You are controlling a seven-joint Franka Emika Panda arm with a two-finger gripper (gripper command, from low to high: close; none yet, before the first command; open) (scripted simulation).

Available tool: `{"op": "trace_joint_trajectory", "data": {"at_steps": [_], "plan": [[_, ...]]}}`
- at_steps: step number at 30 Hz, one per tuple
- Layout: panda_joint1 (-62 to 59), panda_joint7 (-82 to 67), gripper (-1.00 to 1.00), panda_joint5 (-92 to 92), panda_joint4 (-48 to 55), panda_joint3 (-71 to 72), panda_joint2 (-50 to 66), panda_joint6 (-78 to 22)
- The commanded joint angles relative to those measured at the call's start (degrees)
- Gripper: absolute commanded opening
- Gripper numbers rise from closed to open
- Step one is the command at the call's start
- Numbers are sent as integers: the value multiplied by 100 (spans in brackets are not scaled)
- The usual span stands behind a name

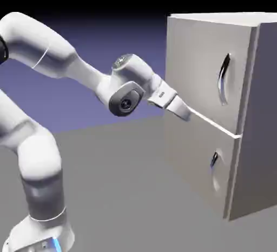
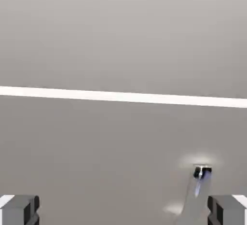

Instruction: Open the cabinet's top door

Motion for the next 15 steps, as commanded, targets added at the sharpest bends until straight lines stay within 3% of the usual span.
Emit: {"op": "trace_joint_trajectory", "data": {"at_steps": [1,15], "plan": [[78,187,0,-250,36,-89,-34,-15],[1170,2803,0,-3738,538,-1329,-506,-229]]}}
